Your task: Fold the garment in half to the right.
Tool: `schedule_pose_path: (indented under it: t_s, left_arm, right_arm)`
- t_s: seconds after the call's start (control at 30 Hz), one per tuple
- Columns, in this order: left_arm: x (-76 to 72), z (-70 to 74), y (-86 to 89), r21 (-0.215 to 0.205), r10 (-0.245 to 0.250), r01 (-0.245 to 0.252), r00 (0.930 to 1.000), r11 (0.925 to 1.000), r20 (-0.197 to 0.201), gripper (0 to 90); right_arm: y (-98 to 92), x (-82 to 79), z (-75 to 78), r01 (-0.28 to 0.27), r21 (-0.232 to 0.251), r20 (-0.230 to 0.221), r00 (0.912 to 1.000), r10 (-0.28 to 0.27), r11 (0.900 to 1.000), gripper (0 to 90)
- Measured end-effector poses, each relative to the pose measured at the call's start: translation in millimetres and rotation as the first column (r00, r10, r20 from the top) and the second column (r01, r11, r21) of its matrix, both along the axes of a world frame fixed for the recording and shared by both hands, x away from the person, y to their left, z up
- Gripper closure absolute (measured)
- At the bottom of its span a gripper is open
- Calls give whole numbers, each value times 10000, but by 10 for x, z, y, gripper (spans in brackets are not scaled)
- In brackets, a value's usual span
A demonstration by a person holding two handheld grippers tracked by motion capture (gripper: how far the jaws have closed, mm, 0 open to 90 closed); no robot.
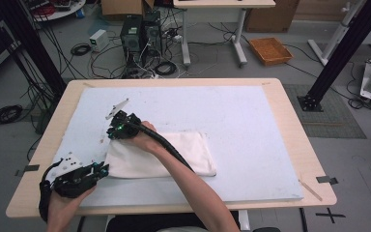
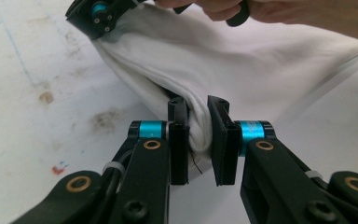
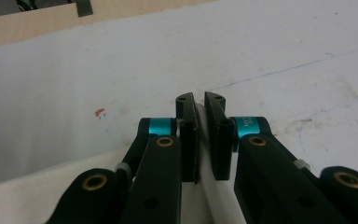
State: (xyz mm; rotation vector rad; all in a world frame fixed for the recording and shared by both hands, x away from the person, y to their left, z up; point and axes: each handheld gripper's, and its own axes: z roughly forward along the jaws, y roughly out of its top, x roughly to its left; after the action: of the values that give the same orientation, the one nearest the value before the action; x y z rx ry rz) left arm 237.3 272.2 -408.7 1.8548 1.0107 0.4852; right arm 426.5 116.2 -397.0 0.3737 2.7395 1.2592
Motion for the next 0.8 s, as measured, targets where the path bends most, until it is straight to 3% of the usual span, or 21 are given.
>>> schedule_pose_path:
  t_s: [0.17, 0.33, 0.6, 0.8]
  left_arm:
    - [31, 76, -181, 44, -500, 500, 9985, 9987, 232, 789]
    - [111, 127, -398, -239, -1031, 1039, 9942, 9943, 318, 789]
    - [269, 169, -855, -332, -1881, 1892, 9816, 9814, 343, 789]
    - [412, 152, -1219, -542, -2317, 2325, 9726, 9711, 207, 789]
  right_arm:
    - [-166, 4, 71, -59, 147, 31, 10000, 59, 9999, 850]
    - [-378, 10, 146, -47, 252, 174, 9998, 43, 9997, 850]
    - [-761, 12, 222, 190, 481, 282, 9994, -204, 9987, 850]
    - [-1137, 40, 245, 675, 455, 352, 9970, -691, 9967, 850]
